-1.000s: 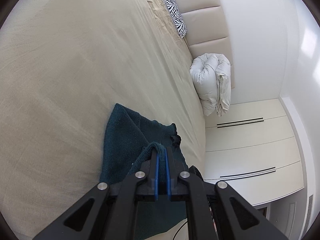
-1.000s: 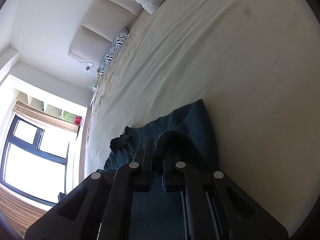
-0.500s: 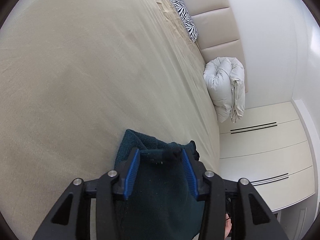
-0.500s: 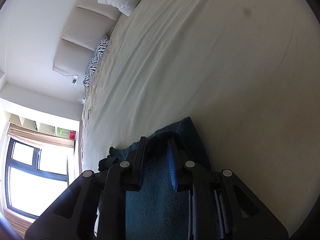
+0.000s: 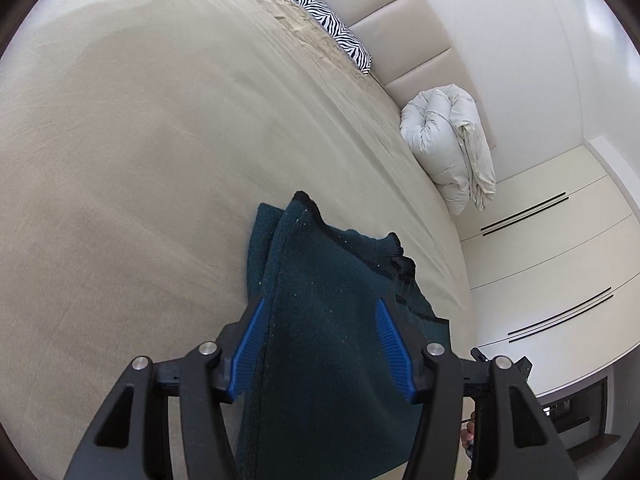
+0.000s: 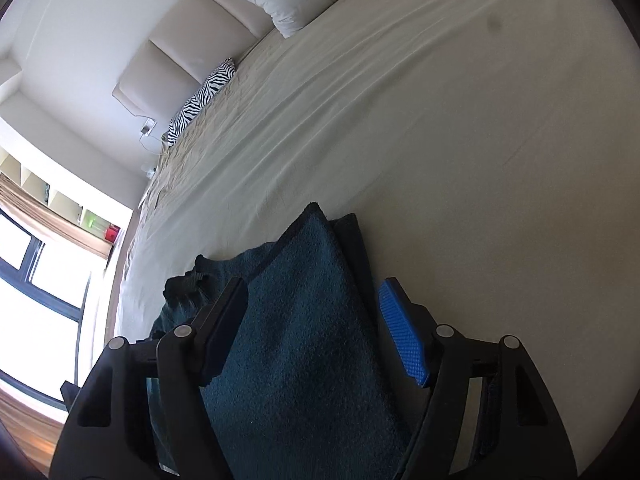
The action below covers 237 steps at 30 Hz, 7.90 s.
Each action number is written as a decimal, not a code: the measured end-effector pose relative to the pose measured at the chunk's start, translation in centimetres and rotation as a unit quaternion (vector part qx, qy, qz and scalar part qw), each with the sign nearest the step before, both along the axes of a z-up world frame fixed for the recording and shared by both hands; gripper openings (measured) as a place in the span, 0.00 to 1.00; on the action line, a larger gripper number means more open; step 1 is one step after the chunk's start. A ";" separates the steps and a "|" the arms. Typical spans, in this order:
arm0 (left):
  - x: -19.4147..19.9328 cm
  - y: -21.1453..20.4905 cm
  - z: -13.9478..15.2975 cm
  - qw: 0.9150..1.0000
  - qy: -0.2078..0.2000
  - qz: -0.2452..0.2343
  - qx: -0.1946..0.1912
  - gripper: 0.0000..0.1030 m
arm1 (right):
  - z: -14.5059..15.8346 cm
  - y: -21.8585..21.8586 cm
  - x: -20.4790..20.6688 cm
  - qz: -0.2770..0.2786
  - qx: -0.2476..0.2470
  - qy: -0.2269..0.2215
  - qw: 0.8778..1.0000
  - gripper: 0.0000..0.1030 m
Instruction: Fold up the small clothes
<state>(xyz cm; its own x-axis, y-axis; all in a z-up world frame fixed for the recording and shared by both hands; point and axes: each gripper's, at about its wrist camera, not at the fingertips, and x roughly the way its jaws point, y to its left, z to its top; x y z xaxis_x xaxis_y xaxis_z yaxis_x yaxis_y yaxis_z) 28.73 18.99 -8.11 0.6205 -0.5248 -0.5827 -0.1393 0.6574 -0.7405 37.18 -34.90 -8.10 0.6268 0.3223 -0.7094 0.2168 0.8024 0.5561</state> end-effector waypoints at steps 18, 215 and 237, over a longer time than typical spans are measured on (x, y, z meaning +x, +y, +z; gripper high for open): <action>6.0 -2.5 -0.6 0.994 -0.002 -0.018 0.106 0.57 | 0.5 1.4 2.6 0.029 -0.058 -0.016 0.998 0.54; -2.5 0.1 -6.7 0.984 0.089 -0.051 -0.149 0.18 | 0.5 35.6 -2.3 0.273 0.210 0.055 0.937 0.51; 2.3 -11.6 5.0 0.989 0.005 -0.130 -0.074 0.17 | -1.5 20.6 -2.1 0.178 0.354 0.025 0.918 0.65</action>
